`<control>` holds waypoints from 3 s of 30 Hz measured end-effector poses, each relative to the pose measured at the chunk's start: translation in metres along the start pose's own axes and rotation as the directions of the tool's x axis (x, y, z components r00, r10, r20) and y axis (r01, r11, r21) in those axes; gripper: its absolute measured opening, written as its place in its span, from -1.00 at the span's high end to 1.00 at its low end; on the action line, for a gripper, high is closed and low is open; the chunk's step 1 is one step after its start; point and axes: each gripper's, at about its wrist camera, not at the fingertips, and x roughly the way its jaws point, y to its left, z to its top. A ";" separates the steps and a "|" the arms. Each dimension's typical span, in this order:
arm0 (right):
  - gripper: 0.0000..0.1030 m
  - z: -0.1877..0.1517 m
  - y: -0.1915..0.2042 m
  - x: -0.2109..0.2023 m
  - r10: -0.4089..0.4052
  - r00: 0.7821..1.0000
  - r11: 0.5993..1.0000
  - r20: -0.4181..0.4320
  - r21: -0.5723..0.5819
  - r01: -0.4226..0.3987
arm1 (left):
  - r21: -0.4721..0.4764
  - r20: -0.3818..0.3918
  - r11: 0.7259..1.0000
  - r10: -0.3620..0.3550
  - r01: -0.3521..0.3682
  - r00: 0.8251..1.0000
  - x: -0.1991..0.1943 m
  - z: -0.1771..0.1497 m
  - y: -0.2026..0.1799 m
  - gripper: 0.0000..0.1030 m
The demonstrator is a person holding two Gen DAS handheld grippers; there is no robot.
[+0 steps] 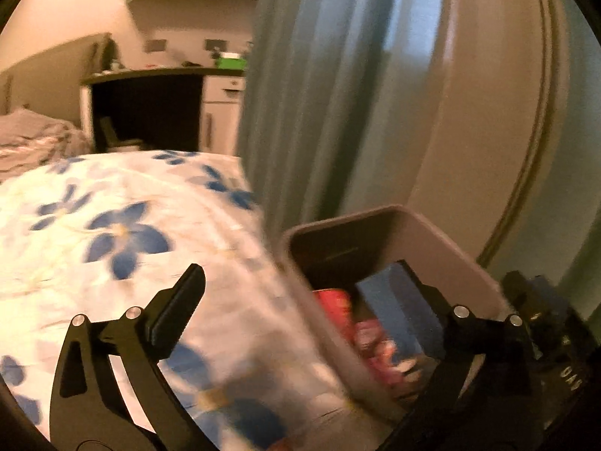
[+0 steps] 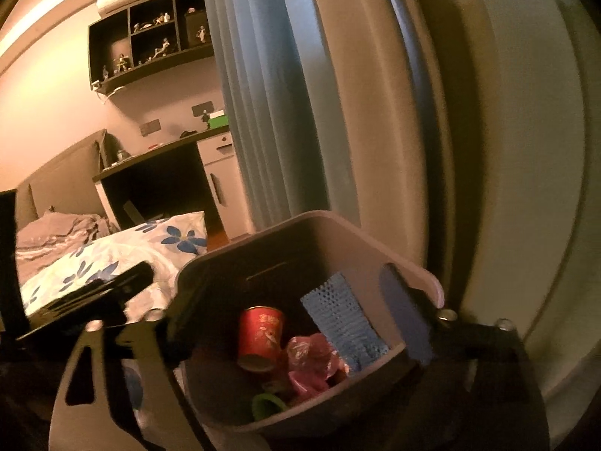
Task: Collect trash
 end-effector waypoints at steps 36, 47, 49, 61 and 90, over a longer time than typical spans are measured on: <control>-0.89 -0.037 0.134 -0.141 0.088 0.991 0.984 0.104 -0.166 -0.070 | -0.024 0.158 0.958 0.286 -0.286 0.945 -0.231 -0.058 0.117 -0.89; -0.89 -0.046 0.165 -0.166 0.136 0.984 0.975 0.115 -0.193 -0.112 | -0.072 0.183 0.948 0.318 -0.310 0.930 -0.266 -0.066 0.140 -0.89; -0.89 -0.046 0.169 -0.169 0.142 0.983 0.973 0.120 -0.199 -0.116 | -0.083 0.185 0.947 0.319 -0.309 0.930 -0.269 -0.066 0.143 -0.89; -0.89 -0.049 0.177 -0.175 0.151 0.981 0.970 0.124 -0.207 -0.123 | -0.100 0.192 0.947 0.318 -0.304 0.928 -0.276 -0.067 0.148 -0.89; -0.89 -0.049 0.176 -0.173 0.148 0.981 0.971 0.122 -0.206 -0.121 | -0.097 0.182 0.948 0.315 -0.302 0.931 -0.267 -0.065 0.140 -0.89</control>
